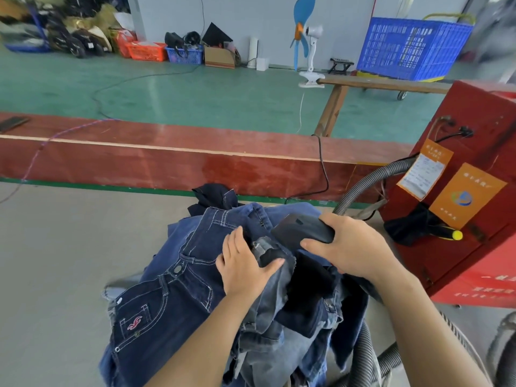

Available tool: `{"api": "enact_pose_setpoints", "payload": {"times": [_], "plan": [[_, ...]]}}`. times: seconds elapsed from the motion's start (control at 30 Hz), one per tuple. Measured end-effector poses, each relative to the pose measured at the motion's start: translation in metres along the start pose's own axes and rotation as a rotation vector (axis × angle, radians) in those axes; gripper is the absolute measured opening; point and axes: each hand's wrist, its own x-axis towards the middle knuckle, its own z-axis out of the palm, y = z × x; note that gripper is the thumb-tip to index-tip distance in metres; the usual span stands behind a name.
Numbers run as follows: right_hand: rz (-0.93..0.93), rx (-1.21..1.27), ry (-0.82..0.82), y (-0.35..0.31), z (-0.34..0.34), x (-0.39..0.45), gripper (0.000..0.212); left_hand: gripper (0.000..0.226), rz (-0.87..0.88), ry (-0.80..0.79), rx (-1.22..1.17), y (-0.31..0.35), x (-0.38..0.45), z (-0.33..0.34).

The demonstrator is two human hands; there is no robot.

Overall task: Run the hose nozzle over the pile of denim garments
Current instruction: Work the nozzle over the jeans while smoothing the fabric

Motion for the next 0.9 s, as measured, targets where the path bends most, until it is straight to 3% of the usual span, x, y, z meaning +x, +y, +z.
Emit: {"api": "enact_pose_setpoints", "payload": {"times": [0.33,0.53,0.63,0.73,0.9], "plan": [[-0.109,-0.162,-0.041,-0.014,0.04,0.017,0.031,0.126,-0.033,-0.193,0.195,0.001,0.004,0.002],[0.119,-0.124,0.068,0.015,0.025,0.02,0.029,0.126,-0.026,-0.259,0.197,0.0,0.005,-0.001],[0.089,-0.003,0.143,0.015,0.015,0.018,0.028,0.127,-0.029,-0.274,0.225,0.001,0.006,0.001],[0.036,0.031,0.073,-0.002,0.024,0.019,0.03,0.127,-0.03,-0.282,0.233,0.001,0.006,0.002],[0.045,-0.121,-0.051,-0.013,0.055,0.023,0.033,0.134,-0.01,-0.31,0.259,-0.001,0.005,-0.001]]}}
